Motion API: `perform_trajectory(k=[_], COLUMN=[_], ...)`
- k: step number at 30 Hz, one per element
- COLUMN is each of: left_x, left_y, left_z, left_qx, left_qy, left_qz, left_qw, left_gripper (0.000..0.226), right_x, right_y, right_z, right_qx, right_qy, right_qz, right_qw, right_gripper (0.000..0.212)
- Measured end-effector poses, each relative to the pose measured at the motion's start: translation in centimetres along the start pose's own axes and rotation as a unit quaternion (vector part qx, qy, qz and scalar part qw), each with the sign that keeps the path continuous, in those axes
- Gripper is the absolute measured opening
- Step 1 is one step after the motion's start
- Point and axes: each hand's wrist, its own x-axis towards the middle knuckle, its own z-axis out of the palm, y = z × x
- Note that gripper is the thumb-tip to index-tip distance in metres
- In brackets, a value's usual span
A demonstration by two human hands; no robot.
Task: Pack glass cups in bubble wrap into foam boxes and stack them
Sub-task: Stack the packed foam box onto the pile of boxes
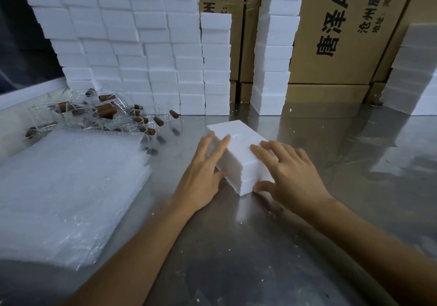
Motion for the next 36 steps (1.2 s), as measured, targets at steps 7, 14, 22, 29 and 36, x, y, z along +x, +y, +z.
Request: perform_trajectory(k=[7,14,22,29,36], left_x=[0.3,0.4,0.7,0.9,1.0], left_y=[-1.7,-1.6,-2.0,-2.0,-1.8], left_z=[0.0,0.9,1.6,1.8,1.8], left_qx=[-0.009,0.057,0.078,0.095,0.105], left_qy=[-0.035,-0.039,-0.011,-0.011,-0.025], left_qz=[-0.134,-0.078,-0.067,-0.071,-0.091], left_qw=[0.990,0.995,0.995,0.993,0.990], left_gripper=[0.048,0.015,0.013,0.016,0.034], right_x=[5.5,10.8,16.0,20.2,23.7], right_y=[1.0,4.5,7.6,9.9,10.8], right_z=[2.8,5.9,9.4,12.0,13.3], right_qx=[-0.048,-0.055,-0.058,-0.079,-0.160], right_qy=[-0.017,-0.030,-0.033,-0.048,-0.055], right_qz=[0.079,0.104,0.113,0.121,0.117], right_qw=[0.996,0.993,0.991,0.988,0.978], right_gripper=[0.072,0.072,0.077,0.074,0.068])
